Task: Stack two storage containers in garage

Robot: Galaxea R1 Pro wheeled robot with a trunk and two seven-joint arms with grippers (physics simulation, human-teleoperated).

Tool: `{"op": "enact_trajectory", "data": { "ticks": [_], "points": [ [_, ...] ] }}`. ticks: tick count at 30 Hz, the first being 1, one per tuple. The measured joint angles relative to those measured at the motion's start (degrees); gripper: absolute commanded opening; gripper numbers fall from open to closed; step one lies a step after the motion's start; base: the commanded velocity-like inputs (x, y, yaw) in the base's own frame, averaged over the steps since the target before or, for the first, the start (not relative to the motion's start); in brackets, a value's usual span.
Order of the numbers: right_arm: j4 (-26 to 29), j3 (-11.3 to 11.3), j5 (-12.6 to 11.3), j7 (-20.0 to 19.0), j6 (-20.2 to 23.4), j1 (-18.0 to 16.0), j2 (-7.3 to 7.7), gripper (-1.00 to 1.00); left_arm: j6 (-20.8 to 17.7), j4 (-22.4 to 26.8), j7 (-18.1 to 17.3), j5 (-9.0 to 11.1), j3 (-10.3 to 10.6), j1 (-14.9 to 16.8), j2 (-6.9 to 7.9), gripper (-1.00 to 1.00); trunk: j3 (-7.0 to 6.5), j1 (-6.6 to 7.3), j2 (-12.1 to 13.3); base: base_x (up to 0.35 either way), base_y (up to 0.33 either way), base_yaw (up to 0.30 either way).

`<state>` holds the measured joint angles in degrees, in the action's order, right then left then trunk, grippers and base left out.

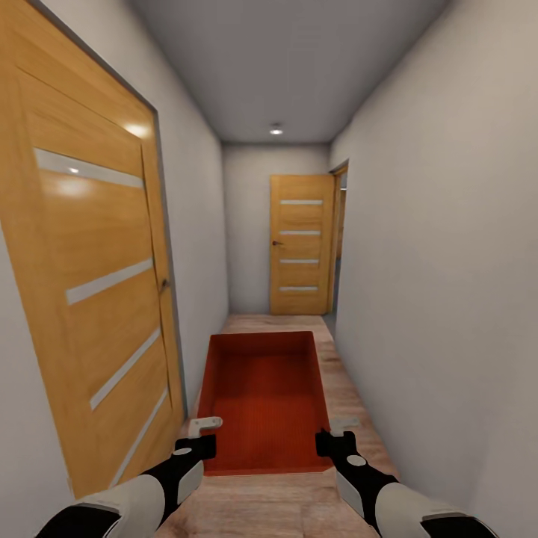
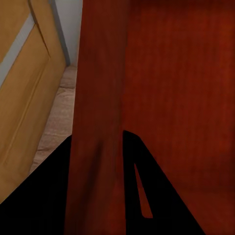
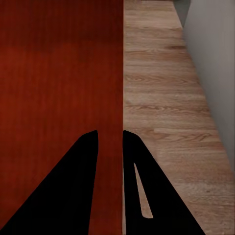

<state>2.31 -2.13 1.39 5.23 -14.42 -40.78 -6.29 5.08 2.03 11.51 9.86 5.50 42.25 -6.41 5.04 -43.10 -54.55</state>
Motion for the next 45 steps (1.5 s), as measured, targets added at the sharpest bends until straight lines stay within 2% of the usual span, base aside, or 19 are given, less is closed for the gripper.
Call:
{"op": "enact_trajectory", "data": {
  "ticks": [45],
  "points": [
    [0.0,-0.1,-0.1,0.0,-0.1,0.0,0.00,-1.00,0.1,0.0,0.0,0.0,0.0,0.0,0.00,-1.00,0.00,0.00,0.0,0.324,0.000,0.000]
  ]
}}
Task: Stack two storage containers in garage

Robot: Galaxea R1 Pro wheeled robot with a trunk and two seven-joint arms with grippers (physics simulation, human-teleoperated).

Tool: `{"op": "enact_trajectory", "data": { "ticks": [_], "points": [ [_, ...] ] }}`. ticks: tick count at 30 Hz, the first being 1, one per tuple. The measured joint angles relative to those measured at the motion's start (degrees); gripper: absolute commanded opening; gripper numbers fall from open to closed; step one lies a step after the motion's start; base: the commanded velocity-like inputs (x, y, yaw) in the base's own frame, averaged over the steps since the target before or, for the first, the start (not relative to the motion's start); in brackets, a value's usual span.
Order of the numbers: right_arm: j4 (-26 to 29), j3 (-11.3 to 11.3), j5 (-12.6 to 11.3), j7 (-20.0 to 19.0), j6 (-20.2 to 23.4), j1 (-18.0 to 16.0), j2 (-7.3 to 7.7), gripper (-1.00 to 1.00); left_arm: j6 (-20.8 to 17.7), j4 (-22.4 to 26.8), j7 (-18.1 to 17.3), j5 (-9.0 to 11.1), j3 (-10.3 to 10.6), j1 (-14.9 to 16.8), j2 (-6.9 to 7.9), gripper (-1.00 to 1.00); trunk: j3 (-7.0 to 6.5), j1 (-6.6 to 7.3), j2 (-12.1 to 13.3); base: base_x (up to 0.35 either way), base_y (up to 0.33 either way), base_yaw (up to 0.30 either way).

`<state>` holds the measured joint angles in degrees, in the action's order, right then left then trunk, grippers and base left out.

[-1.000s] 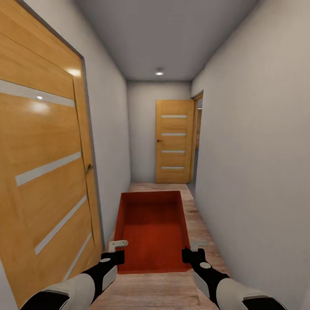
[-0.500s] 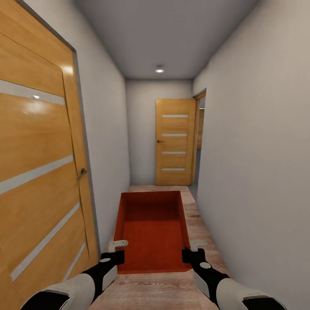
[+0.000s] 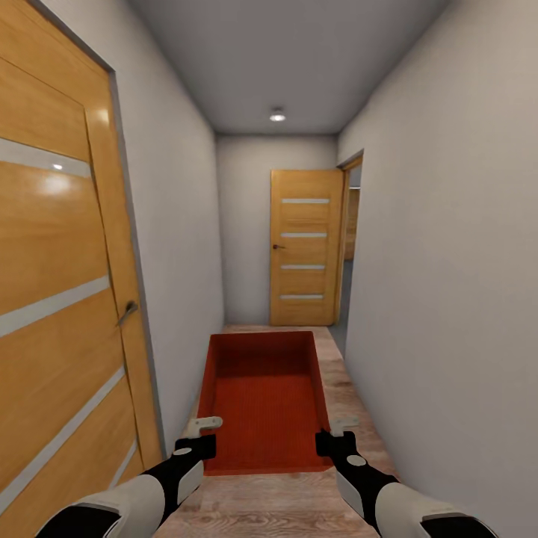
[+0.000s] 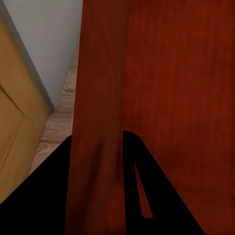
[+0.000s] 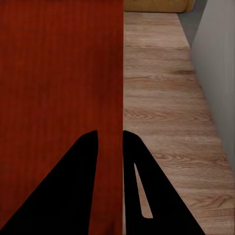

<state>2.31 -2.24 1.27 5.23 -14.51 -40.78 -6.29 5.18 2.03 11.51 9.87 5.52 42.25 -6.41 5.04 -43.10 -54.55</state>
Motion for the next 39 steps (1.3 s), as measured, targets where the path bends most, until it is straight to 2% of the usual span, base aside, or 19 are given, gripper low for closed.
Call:
{"op": "enact_trajectory", "data": {
  "ticks": [39],
  "points": [
    [0.0,0.0,0.0,0.0,-0.1,0.0,0.02,-1.00,0.1,0.0,0.0,0.0,0.0,0.0,-0.02,-1.00,0.00,0.00,0.0,0.324,0.000,0.000]
  ]
}}
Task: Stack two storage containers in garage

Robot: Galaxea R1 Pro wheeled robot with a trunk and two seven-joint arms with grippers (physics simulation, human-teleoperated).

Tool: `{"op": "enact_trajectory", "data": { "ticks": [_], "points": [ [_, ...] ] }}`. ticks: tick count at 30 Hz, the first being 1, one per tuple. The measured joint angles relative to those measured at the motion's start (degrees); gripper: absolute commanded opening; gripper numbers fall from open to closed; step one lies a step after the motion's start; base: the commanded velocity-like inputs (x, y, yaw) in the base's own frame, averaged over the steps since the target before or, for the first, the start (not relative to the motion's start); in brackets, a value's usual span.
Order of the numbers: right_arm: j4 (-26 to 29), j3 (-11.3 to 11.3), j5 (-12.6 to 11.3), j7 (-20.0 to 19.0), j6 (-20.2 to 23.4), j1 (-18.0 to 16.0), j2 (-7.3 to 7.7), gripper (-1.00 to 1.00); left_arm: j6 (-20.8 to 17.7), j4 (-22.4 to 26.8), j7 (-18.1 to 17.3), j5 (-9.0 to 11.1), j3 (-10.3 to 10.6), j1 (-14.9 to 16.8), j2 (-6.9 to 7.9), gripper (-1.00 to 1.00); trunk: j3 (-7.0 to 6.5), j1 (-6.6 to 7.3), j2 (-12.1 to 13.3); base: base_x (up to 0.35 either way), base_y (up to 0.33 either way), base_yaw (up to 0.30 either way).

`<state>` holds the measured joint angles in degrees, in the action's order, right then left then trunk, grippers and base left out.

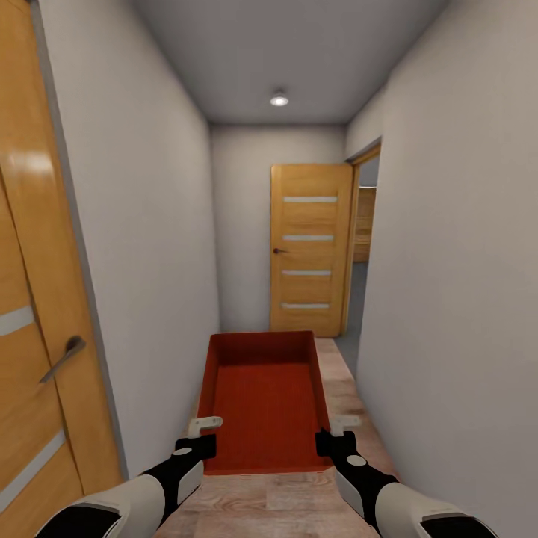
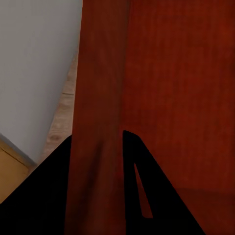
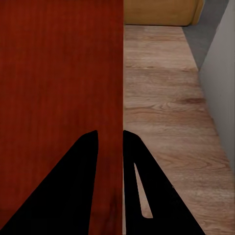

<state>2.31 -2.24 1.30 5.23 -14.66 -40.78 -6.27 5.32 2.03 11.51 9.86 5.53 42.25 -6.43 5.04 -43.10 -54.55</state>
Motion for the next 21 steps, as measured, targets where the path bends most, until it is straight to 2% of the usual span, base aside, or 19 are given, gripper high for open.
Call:
{"op": "enact_trajectory", "data": {
  "ticks": [21],
  "points": [
    [0.0,0.0,0.0,0.0,0.1,0.0,-0.02,-1.00,-0.1,0.0,0.0,0.0,0.0,0.0,0.02,-1.00,0.00,0.00,0.0,0.324,0.000,0.000]
  ]
}}
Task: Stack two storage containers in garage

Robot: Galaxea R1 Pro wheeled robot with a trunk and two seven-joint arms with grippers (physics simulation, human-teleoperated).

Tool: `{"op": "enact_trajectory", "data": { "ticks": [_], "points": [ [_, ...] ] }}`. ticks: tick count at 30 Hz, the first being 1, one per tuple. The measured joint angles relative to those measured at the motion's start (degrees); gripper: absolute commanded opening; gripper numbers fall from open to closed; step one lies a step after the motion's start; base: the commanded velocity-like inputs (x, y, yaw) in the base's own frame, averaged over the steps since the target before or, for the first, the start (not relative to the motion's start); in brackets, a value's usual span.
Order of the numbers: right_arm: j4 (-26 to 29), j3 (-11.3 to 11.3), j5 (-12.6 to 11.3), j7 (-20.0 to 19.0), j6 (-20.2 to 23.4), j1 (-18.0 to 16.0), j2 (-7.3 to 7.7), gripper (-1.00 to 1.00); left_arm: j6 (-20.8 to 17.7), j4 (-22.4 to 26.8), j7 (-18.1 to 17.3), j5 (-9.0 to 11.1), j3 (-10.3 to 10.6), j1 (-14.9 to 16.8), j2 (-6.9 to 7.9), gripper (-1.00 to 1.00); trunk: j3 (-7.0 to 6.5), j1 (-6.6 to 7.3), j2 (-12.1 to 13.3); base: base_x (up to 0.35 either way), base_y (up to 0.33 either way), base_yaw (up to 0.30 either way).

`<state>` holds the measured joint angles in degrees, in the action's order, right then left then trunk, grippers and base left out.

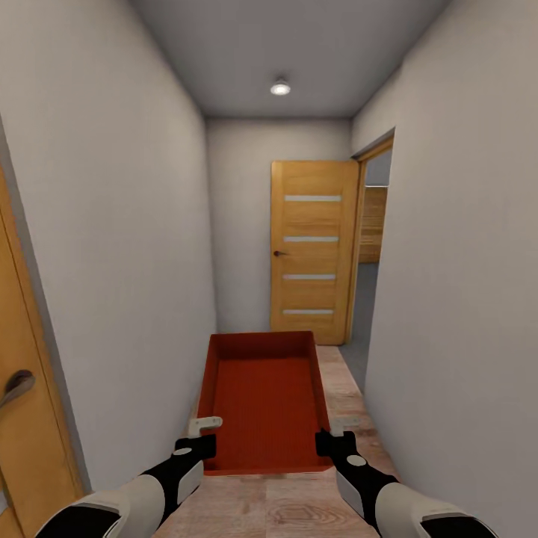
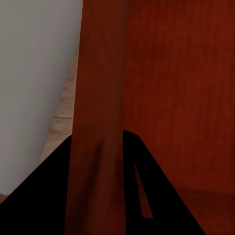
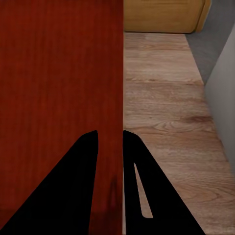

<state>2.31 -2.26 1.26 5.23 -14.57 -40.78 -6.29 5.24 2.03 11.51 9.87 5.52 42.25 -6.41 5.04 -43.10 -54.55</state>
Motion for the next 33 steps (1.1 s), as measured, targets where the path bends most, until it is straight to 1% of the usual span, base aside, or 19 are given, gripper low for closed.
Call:
{"op": "enact_trajectory", "data": {
  "ticks": [33],
  "points": [
    [0.0,0.0,0.0,0.0,-0.1,0.0,0.00,-1.00,0.1,0.0,0.0,0.0,0.0,0.0,0.00,-1.00,0.00,0.00,0.0,0.324,0.000,0.000]
  ]
}}
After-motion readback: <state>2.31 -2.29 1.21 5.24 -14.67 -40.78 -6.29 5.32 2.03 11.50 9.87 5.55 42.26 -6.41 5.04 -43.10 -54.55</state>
